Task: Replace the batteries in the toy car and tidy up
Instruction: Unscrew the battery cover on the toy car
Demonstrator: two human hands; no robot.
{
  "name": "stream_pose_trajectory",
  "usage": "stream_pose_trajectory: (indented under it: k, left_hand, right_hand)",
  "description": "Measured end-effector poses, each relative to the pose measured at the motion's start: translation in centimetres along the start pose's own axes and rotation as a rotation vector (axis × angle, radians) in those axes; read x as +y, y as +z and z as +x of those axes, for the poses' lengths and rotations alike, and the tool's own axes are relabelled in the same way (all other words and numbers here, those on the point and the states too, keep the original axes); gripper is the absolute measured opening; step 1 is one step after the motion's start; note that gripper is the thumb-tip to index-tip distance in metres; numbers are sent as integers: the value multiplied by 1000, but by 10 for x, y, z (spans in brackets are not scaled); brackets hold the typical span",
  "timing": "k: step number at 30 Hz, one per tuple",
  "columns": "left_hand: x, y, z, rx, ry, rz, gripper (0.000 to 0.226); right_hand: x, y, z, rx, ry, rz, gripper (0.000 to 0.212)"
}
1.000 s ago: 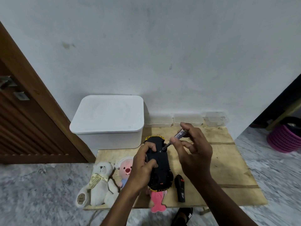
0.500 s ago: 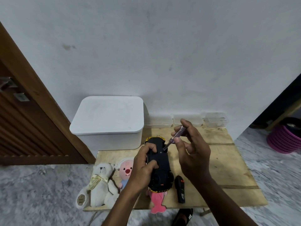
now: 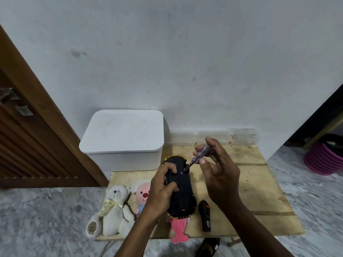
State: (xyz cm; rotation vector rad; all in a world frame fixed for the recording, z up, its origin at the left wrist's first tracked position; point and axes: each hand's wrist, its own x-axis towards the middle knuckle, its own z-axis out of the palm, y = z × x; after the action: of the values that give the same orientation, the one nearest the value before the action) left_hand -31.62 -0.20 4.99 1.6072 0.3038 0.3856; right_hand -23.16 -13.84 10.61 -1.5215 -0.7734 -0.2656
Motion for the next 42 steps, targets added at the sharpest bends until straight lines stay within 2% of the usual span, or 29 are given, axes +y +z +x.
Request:
stream_pose_trajectory:
  k: [6, 13, 20, 26, 30, 36, 39, 42]
  left_hand:
    - [-2, 2, -2, -6, 2, 1, 30]
    - [0, 3, -5, -4, -9, -13, 30]
    - [-2, 3, -6, -4, -16, 3, 30]
    - [-1, 4, -4, -8, -11, 14, 30]
    - [-2, 5, -3, -12, -8, 13, 30]
    - [0, 2, -3, -6, 0, 14, 30]
    - [0, 2, -2, -4, -2, 10, 30]
    - [1, 1, -1, 2, -7, 4, 29]
  right_hand:
    - [-3, 1, 1, 45, -8, -6, 75]
    - [-4, -1, -1, 49, -20, -43, 53]
    - [-5, -2, 0, 22, 27, -11, 58]
    - [-2, -3, 6, 72, -79, -133, 43]
    - [-2, 0, 3, 24, 19, 11, 48]
    - [-4, -2, 4, 43, -23, -20, 55]
    - [-6, -2, 4, 49, 50, -8, 70]
    - [-7, -2, 0, 12, 77, 52, 58]
